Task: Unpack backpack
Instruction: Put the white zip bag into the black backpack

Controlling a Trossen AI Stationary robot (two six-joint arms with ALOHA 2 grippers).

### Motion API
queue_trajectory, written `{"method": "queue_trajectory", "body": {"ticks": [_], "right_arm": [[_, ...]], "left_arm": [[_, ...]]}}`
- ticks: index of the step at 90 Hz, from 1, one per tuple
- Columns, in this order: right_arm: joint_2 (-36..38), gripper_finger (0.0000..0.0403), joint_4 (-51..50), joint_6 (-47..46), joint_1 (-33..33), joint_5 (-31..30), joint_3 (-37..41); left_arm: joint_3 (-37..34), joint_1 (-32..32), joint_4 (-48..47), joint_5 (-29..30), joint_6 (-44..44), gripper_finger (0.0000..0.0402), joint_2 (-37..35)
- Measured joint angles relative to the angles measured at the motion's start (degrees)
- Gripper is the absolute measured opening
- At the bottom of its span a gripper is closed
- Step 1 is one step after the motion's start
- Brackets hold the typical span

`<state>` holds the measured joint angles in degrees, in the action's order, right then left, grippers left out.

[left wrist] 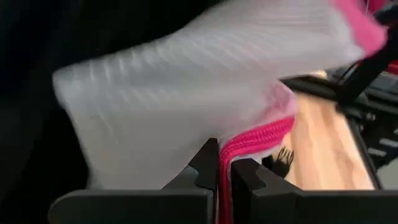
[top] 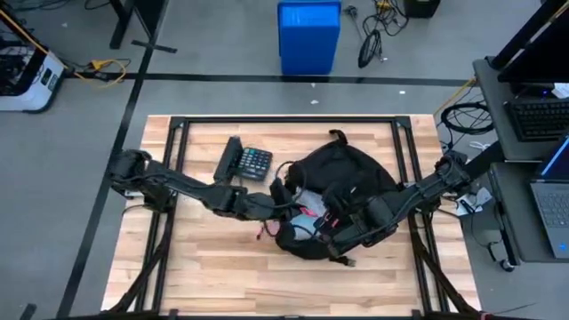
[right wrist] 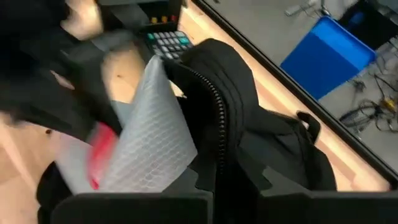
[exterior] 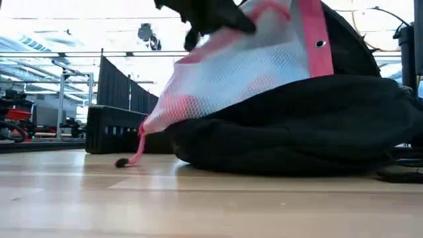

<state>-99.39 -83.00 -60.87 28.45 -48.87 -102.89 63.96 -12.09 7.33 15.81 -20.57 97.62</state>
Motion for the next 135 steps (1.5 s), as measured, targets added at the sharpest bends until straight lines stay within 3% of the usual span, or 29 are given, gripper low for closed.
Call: {"method": "queue_trajectory", "body": {"ticks": [24,45,85,101,120,135], "right_arm": [[0.0,0.0003,9.5,10.9,0.0,0.3,0.0],[0.0,0.0004,14.0,16.0,0.2,0.9,0.0],[0.0,0.0004,16.8,19.8,0.7,2.8,0.4],[0.0,0.0004,15.9,19.8,1.0,3.0,0.4],[-0.1,0.0004,14.4,19.8,0.9,3.8,0.5],[-0.2,0.0004,14.1,20.1,0.9,4.3,0.6]], "left_arm": [[-0.1,5.5,4.5,-7.9,-1.8,0.0000,6.3],[-0.1,9.7,3.4,-11.5,-5.8,0.0000,8.0],[-0.1,8.2,13.1,-14.7,-5.4,0.0004,6.8],[-0.1,4.9,14.8,-15.6,-4.2,0.0048,5.5],[-0.1,1.8,14.2,-23.4,-2.7,0.0119,5.4],[0.0,1.8,13.6,-25.5,-2.6,0.0183,5.2]]}}
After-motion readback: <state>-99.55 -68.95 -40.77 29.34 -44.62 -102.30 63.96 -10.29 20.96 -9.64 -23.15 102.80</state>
